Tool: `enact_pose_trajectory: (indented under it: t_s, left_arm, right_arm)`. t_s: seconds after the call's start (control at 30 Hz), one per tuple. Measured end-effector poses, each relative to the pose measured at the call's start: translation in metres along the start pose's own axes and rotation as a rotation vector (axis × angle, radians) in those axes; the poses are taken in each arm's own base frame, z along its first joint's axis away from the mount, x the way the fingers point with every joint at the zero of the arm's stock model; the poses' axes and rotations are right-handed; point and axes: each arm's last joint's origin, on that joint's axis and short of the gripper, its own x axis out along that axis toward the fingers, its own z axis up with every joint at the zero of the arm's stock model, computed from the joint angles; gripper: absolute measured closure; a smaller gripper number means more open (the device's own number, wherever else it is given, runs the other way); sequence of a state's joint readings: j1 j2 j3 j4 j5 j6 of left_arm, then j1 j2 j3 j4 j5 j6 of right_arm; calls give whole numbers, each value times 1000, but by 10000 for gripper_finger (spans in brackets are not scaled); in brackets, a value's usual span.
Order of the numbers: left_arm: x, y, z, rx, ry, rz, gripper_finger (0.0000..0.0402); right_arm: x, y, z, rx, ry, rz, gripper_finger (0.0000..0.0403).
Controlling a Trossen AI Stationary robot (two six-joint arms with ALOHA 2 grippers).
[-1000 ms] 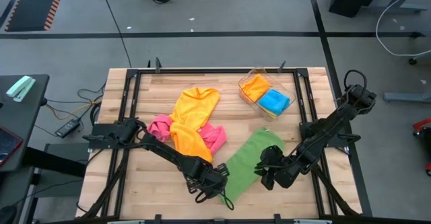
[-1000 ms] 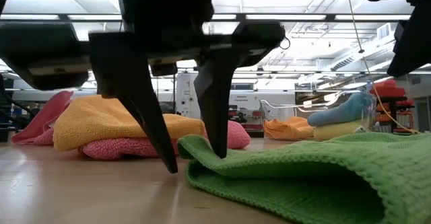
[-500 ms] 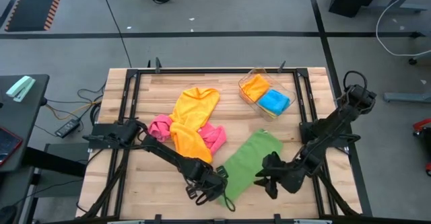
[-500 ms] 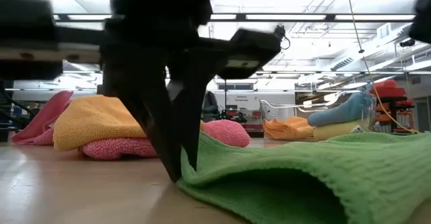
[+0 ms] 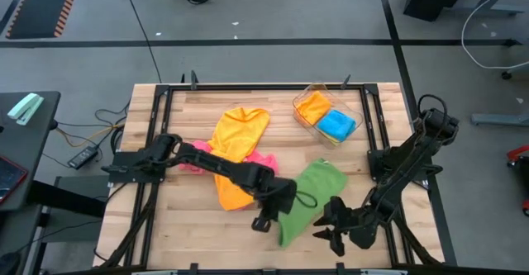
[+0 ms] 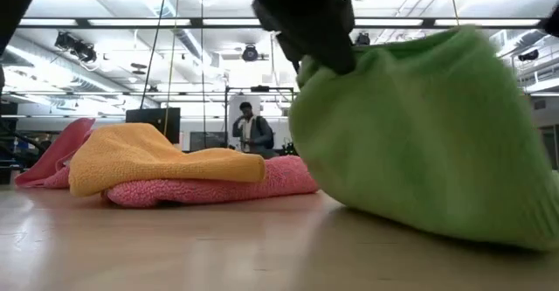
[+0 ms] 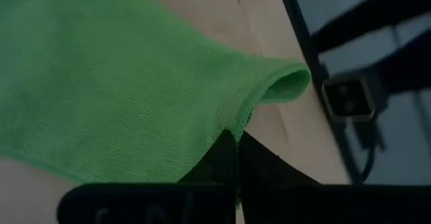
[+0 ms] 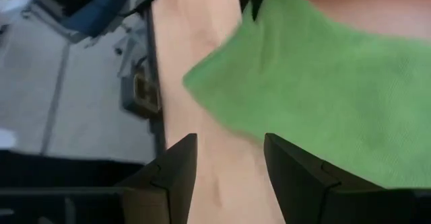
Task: Fold microfiber towels
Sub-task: Fold the green towel
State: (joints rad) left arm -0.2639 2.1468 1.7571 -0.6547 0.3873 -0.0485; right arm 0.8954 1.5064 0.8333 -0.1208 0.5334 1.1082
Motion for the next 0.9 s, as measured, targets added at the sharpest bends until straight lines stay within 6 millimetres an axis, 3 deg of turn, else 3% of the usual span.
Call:
enact_pose_trajectory:
  t_s: [0.23, 0.43, 0.9]
  left_arm:
    - [-11, 24, 5, -200, -54, 1, 394]
    - [-14, 29, 14, -196, -141, -1, 391]
    - [18, 56, 8, -144, -144, 73, 395]
  right_arm:
    - [24, 21, 10, -96, -46, -148, 221]
    - [35, 31, 8, -81, -22, -199, 221]
    - [-11, 31, 0, 85, 29, -249, 233]
